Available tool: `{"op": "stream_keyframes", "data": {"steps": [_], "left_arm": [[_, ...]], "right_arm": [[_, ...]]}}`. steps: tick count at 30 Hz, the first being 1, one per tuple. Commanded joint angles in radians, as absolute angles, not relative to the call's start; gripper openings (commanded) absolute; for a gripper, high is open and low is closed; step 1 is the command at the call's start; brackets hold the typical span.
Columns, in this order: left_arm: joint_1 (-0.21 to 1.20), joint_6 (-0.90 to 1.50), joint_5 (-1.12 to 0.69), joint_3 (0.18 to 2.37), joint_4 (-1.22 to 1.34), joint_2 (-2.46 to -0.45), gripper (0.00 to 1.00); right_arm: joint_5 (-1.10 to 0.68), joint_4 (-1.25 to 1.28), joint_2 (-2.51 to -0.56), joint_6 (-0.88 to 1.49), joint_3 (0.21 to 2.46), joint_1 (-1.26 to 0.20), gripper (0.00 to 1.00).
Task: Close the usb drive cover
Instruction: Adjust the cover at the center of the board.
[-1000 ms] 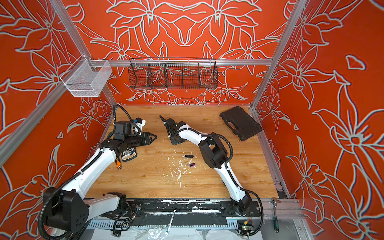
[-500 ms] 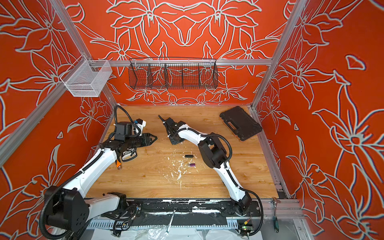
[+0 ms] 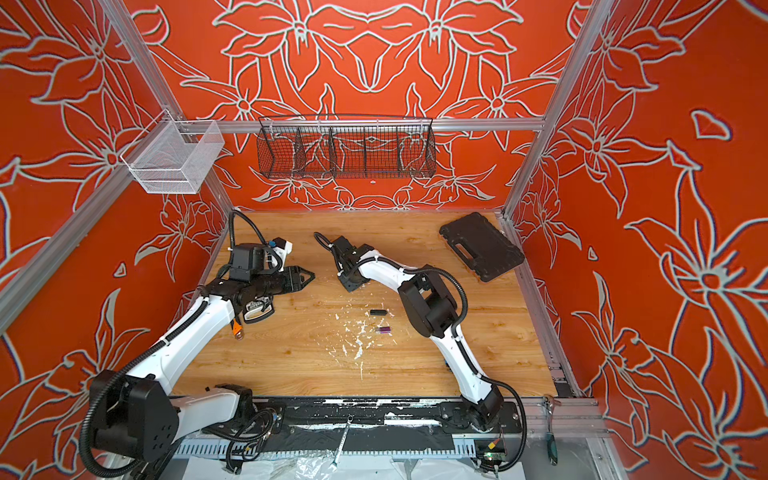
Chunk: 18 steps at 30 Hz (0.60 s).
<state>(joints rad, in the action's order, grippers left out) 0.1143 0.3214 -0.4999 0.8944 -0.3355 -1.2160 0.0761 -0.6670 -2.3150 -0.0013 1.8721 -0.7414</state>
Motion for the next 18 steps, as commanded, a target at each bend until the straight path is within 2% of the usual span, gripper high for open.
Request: {"op": "stream_keyframes", "data": {"steps": [1, 8, 18], "left_arm": [[0.106, 0.324, -0.516, 0.882, -0.342, -1.215, 0.47], [0.106, 0.331, -0.522, 0.881, -0.336, -1.22, 0.47], [0.105, 0.323, -0.523, 0.896, -0.345, -1.226, 0.47]], "right_arm": [[0.034, -0.687, -2.29, -0.115, 1.791, -0.741, 0.23], [-0.015, -0.701, -2.286, -0.104, 1.797, -0.72, 0.39], [-0.062, -0.721, -2.307, -0.18, 1.859, -0.698, 0.4]]}}
